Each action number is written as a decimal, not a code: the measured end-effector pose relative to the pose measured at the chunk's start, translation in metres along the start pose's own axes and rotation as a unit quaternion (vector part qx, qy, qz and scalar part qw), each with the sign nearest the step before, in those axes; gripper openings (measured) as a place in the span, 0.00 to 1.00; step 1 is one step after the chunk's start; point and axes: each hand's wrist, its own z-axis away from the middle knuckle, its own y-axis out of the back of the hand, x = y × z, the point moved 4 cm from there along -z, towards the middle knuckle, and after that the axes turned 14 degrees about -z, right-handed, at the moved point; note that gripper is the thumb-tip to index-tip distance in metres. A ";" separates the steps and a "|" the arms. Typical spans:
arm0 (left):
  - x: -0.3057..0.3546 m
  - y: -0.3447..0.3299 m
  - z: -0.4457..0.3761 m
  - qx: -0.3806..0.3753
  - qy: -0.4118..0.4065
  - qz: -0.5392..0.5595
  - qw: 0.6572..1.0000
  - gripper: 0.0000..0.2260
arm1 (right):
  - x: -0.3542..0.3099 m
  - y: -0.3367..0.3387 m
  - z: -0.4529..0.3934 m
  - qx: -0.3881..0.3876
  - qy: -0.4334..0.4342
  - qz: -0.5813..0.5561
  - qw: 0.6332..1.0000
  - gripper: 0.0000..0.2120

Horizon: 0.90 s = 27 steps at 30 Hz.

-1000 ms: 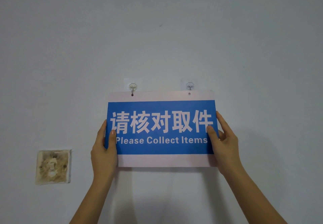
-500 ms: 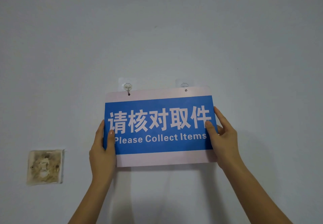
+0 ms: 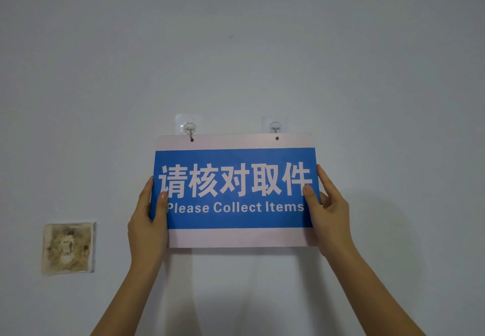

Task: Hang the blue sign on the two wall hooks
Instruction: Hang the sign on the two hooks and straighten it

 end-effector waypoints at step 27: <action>0.001 -0.003 0.002 -0.003 0.011 0.014 1.000 0.20 | -0.010 0.002 -0.001 -0.007 0.017 0.026 1.000 0.22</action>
